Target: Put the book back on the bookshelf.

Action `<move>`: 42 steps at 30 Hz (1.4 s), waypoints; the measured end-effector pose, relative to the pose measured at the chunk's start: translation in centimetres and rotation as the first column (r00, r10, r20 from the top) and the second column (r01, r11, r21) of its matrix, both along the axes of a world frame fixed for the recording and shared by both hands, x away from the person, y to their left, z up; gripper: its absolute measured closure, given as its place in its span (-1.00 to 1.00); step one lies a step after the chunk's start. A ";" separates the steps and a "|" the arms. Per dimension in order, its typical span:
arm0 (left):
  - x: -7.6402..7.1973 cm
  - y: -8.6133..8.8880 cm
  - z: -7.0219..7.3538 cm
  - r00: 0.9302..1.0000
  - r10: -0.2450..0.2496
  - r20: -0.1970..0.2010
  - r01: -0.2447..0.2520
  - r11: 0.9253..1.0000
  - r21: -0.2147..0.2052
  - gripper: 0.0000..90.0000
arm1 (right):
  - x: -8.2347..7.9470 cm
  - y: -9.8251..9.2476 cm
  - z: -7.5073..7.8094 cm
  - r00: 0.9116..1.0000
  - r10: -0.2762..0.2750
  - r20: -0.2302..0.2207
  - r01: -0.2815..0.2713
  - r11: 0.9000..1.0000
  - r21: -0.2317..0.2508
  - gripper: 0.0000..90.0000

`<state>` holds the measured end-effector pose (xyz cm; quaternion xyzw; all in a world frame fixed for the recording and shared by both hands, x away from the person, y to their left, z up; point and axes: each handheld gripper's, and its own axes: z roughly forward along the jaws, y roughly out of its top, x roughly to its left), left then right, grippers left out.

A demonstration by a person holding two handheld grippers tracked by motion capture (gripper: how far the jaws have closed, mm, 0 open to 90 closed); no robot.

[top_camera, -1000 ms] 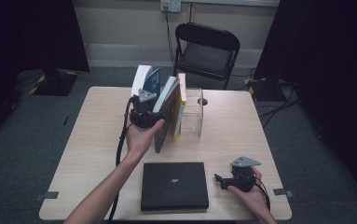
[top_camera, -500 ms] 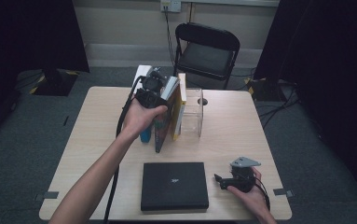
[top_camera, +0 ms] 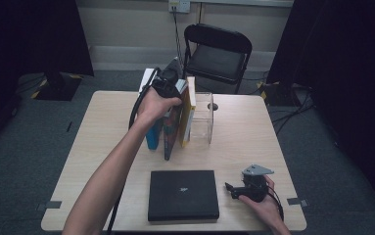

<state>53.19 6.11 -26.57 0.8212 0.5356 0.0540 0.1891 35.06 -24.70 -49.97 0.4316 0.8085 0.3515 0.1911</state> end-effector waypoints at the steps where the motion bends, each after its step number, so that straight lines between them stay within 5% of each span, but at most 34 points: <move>1: 0.1 -0.1 -0.1 1.000 0.009 -0.009 -0.009 1.000 0.001 0.40 | 0.0 0.0 0.0 1.000 0.000 0.000 0.000 1.000 0.000 -0.71; 9: 0.2 -0.5 -0.7 1.000 0.003 -0.013 -0.003 0.999 0.044 0.44 | 0.0 0.0 0.0 1.000 0.003 -0.001 -0.003 1.000 -0.001 -0.71; 14: 0.0 -0.4 -0.5 1.000 0.014 0.023 -0.016 0.995 0.097 0.62 | 0.0 0.0 0.0 1.000 0.001 0.000 -0.001 1.000 0.000 -0.71; 24: 0.1 1.0 -0.5 0.998 0.054 0.021 -0.055 0.998 0.032 0.64 | 0.0 0.0 0.0 1.000 0.002 -0.001 -0.002 1.000 0.001 -0.71; 42: 2.2 0.9 0.2 0.986 0.129 0.108 -0.126 0.991 -0.036 0.64 | 0.0 0.0 0.0 1.000 0.005 -0.001 -0.005 1.000 0.001 -0.71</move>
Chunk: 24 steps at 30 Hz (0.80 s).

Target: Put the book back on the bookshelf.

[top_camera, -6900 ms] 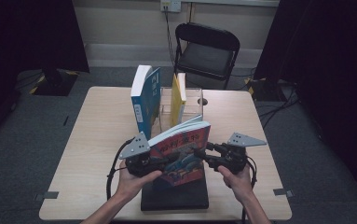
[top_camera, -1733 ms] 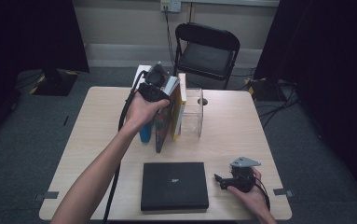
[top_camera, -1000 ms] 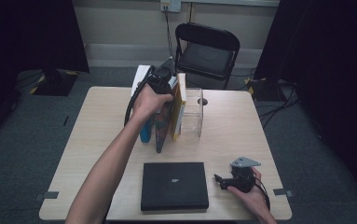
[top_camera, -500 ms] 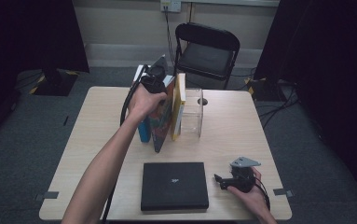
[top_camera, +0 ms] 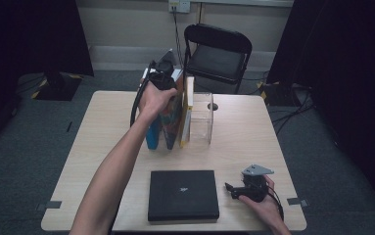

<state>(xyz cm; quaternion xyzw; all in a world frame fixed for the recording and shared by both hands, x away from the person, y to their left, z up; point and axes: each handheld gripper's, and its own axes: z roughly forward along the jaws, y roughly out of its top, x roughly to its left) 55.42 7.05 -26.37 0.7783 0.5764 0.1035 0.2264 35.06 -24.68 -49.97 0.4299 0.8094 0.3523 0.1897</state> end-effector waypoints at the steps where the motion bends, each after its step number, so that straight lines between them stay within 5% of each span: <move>1: 0.1 0.1 -0.1 1.000 0.007 0.005 -0.006 1.000 -0.007 0.64 | 0.0 0.0 0.0 1.000 0.000 0.000 0.000 1.000 0.000 -0.71; 11: 0.1 -0.2 -1.1 1.000 0.001 0.019 -0.001 1.000 -0.002 0.62 | 0.0 0.0 0.0 1.000 0.002 0.000 -0.002 1.000 -0.001 -0.71; 18: -1.1 0.2 0.6 0.995 -0.028 0.094 0.030 0.999 -0.021 0.26 | 0.0 0.0 0.0 1.000 0.003 0.000 -0.003 1.000 -0.001 -0.71; 24: -1.7 1.0 0.2 0.992 -0.037 0.117 0.044 0.998 -0.053 0.13 | 0.0 0.0 0.0 1.000 0.002 0.001 -0.002 1.000 -0.001 -0.71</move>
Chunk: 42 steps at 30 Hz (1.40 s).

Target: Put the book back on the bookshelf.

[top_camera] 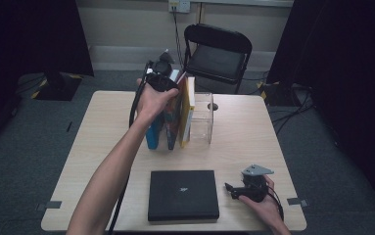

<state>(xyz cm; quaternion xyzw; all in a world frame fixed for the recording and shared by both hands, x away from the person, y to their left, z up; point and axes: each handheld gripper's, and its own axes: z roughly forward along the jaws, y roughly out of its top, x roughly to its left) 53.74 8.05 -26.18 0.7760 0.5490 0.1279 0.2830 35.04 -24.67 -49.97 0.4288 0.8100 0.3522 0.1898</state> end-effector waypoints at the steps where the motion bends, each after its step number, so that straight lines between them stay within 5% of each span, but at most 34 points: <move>1: -0.1 0.2 -0.1 1.000 0.003 0.007 -0.003 1.000 -0.016 0.12 | 0.0 0.0 0.0 1.000 0.000 0.000 0.000 1.000 0.000 -0.71; 9: -1.1 1.7 -0.5 0.998 -0.012 0.060 0.016 0.997 -0.069 -0.01 | 0.0 0.0 0.0 1.000 0.000 0.000 0.000 1.000 0.000 -0.71; 16: -2.9 2.1 -0.9 0.989 -0.051 0.136 0.064 0.994 -0.089 -0.03 | 0.0 0.0 0.0 1.000 0.000 0.000 0.000 1.000 0.000 -0.71; 24: -5.4 2.7 -1.7 0.959 -0.120 0.257 0.147 0.985 -0.088 -0.07 | 0.0 0.0 0.0 1.000 0.000 0.000 0.000 1.000 0.000 -0.71; 26: -6.1 2.9 -1.8 0.940 -0.121 0.320 0.156 0.984 -0.086 -0.07 | 0.0 0.0 0.0 1.000 0.000 0.000 0.000 1.000 0.000 -0.71; 32: -7.6 3.1 -2.5 0.919 -0.134 0.370 0.177 0.981 -0.084 -0.11 | 0.0 0.0 0.0 1.000 -0.002 0.000 0.002 1.000 0.000 -0.71; 34: -7.9 3.4 -2.8 0.913 -0.150 0.379 0.199 0.975 -0.095 -0.14 | 0.0 0.0 0.0 1.000 -0.002 0.000 0.002 1.000 -0.001 -0.71; 35: -8.1 3.5 -3.1 0.915 -0.153 0.372 0.204 0.974 -0.100 -0.15 | 0.0 0.0 0.0 1.000 -0.002 0.000 0.002 1.000 -0.001 -0.71; 37: -8.7 3.5 -3.5 0.912 -0.154 0.381 0.191 0.980 -0.062 -0.15 | 0.0 0.0 0.0 1.000 -0.002 0.000 0.002 1.000 0.000 -0.71; 38: -9.0 3.6 -3.8 0.908 -0.160 0.387 0.203 0.976 -0.073 -0.17 | 0.0 0.0 0.0 1.000 -0.002 0.000 0.002 1.000 0.000 -0.71; 40: -9.3 3.9 -4.3 0.913 -0.160 0.376 0.212 0.972 -0.100 -0.17 | 0.0 0.0 0.0 1.000 -0.002 0.000 0.002 1.000 0.000 -0.71; 42: -9.9 4.1 -4.8 0.902 -0.164 0.400 0.214 0.973 -0.082 -0.18 | 0.0 0.0 0.0 1.000 -0.002 0.000 0.002 1.000 0.000 -0.71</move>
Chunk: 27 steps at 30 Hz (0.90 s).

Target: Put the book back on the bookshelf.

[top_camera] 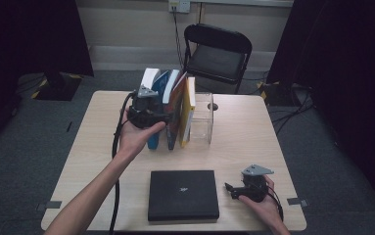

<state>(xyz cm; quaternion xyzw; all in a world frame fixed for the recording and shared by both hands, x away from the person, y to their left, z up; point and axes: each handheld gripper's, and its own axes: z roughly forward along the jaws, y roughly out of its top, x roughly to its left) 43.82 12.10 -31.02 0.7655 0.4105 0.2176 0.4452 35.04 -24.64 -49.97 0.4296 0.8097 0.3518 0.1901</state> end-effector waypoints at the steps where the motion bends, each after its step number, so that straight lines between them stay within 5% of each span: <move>1: -0.2 0.1 -0.3 1.000 -0.004 -0.001 0.004 1.000 0.002 -0.18 | 0.0 0.0 0.0 1.000 0.000 0.000 0.000 1.000 0.000 -0.71; 4: -0.7 0.5 -1.4 1.000 -0.016 -0.007 0.016 1.000 -0.027 -0.18 | 0.0 0.0 0.0 1.000 0.000 -0.001 0.000 1.000 0.000 -0.70; 8: -1.5 1.0 -3.4 0.999 0.026 0.029 -0.027 1.000 0.013 -0.18 | 0.2 0.3 0.2 1.000 0.012 -0.014 -0.012 1.000 -0.002 -0.67; 14: -2.5 2.3 -7.1 0.999 0.004 -0.050 -0.003 1.000 0.016 -0.19 | 0.6 0.6 1.4 0.999 0.036 -0.017 -0.036 0.998 0.043 -0.45; 17: -3.2 3.0 -8.8 0.996 -0.001 -0.092 0.001 1.000 0.000 -0.19 | 0.8 0.9 2.7 0.999 0.035 0.019 -0.036 0.997 0.069 -0.38; 21: -4.4 3.5 -10.6 0.992 -0.024 -0.124 0.029 0.999 0.041 -0.20 | 1.4 1.8 4.5 0.997 0.048 0.060 -0.055 0.992 0.114 -0.25; 27: -6.3 3.7 -13.4 0.980 -0.059 -0.190 0.067 0.997 0.037 -0.20 | 3.7 5.3 7.7 0.988 0.073 0.137 -0.098 0.978 0.185 -0.12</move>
